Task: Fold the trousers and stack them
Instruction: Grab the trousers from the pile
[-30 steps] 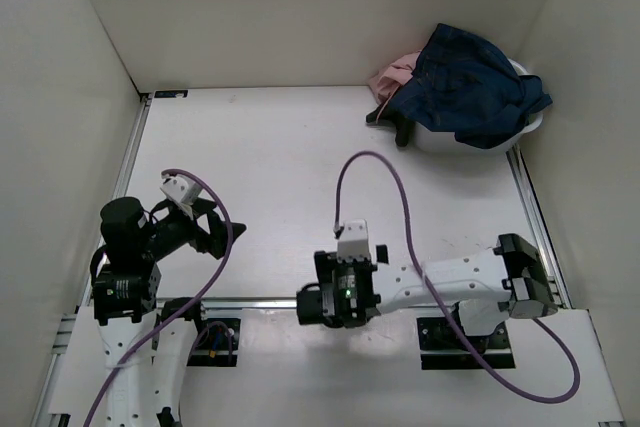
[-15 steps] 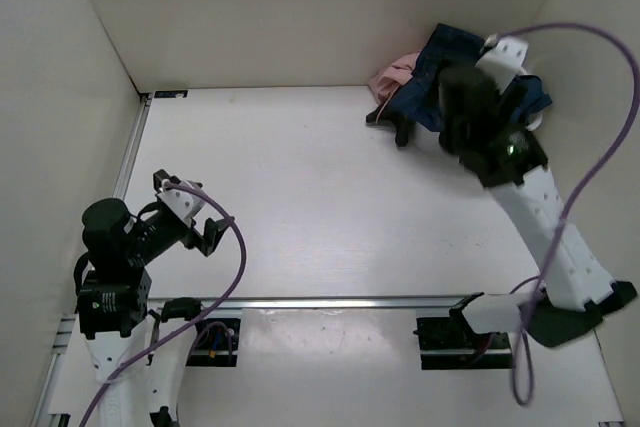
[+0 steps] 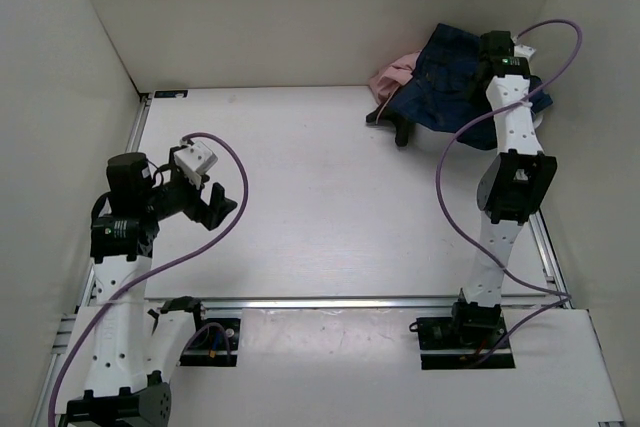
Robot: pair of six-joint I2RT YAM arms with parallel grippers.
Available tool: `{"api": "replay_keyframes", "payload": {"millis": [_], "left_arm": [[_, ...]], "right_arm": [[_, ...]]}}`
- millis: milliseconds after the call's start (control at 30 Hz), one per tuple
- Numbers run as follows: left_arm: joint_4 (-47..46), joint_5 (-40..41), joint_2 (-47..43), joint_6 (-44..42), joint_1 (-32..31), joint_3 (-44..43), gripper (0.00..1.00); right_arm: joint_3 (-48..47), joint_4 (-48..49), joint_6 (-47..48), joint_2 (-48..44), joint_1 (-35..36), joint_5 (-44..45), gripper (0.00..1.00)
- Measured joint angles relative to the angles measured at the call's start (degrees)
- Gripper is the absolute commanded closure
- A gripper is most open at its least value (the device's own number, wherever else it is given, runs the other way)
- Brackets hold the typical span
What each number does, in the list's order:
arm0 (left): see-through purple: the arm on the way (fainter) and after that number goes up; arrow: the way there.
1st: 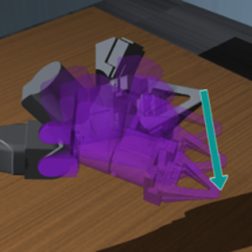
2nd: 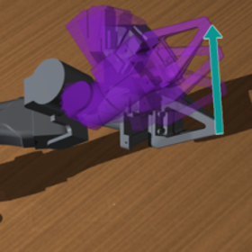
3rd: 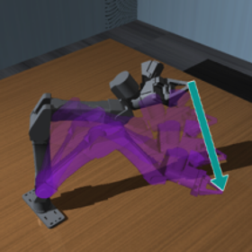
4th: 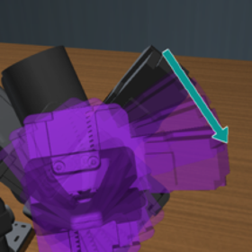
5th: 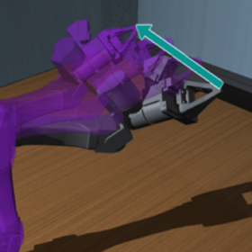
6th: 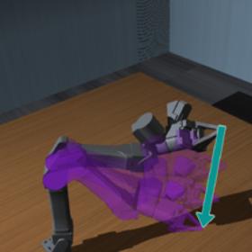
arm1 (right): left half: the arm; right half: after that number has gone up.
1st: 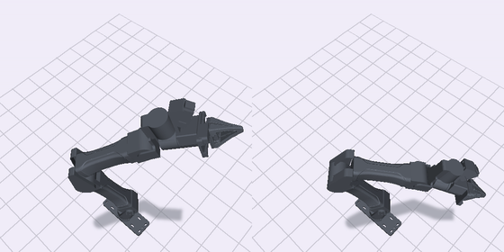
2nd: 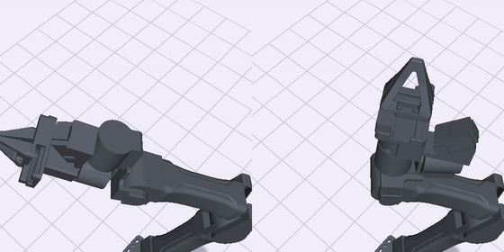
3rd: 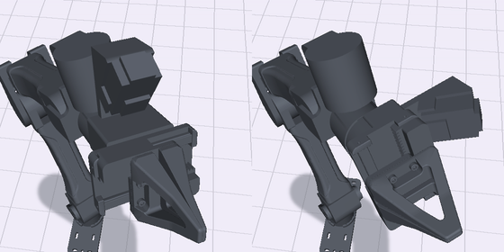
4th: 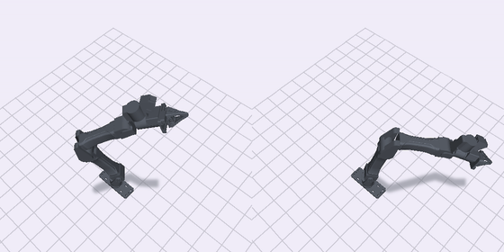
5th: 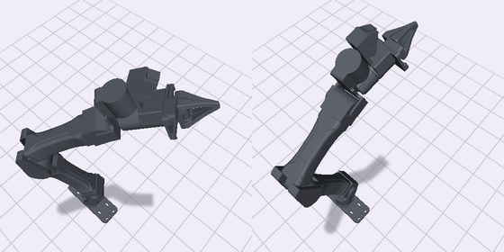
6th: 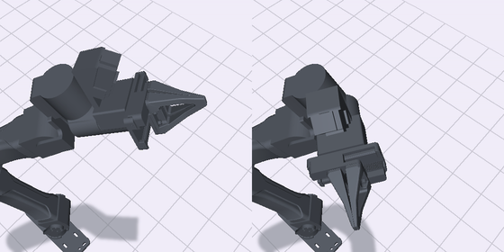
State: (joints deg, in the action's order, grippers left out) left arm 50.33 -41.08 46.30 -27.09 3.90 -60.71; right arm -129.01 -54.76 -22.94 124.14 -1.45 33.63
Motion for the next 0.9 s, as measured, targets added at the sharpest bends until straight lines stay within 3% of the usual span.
{"api": "replay_keyframes", "payload": {"millis": [100, 133, 233, 267, 533, 633, 700, 767, 833, 900], "left_arm": [[0.2, 0.0, 0.1, -0.3, 0.0, 0.0, 0.00], [0.2, 0.0, 0.1, -0.4, 0.0, 0.0, 0.00], [0.3, -0.1, 0.2, -0.6, 0.0, 0.0, 0.00], [0.3, -0.1, 0.3, -0.6, 0.0, 0.0, 0.00], [0.3, -0.5, 0.6, -0.7, 0.0, 0.0, 0.00], [0.3, -0.5, 0.5, -0.7, 0.0, 0.0, 0.00], [0.3, -0.2, 0.3, -0.5, 0.0, 0.0, 0.00], [0.3, 0.4, 0.1, 0.2, 0.0, 0.0, 0.00], [-0.1, 1.9, -0.3, 1.5, 0.0, 0.0, 0.00], [-1.0, 4.5, -0.7, 3.6, 0.0, -0.2, 0.00]], "right_arm": [[-2.3, -1.7, 0.8, 1.7, -1.3, -2.1, 0.27], [-2.8, -1.9, 1.0, 1.8, -1.0, -2.4, 0.59], [-2.5, -1.9, 1.2, 1.0, 0.4, -1.9, 0.93], [-1.9, -1.7, 1.0, 0.5, 0.9, -1.4, 1.00], [-0.2, -1.7, 2.7, -9.7, 3.3, 1.5, 1.00], [-0.8, 0.9, 6.1, -18.0, 9.0, 1.3, 1.00], [-1.3, 5.0, 10.4, -23.1, 17.3, 3.0, 1.00], [-2.6, 11.0, 15.9, -26.8, 30.2, 4.8, 1.00], [-6.2, 17.6, 22.4, -27.4, 45.1, 4.7, 1.00], [-9.1, 23.6, 26.7, -26.5, 55.6, 2.1, 1.00]]}}
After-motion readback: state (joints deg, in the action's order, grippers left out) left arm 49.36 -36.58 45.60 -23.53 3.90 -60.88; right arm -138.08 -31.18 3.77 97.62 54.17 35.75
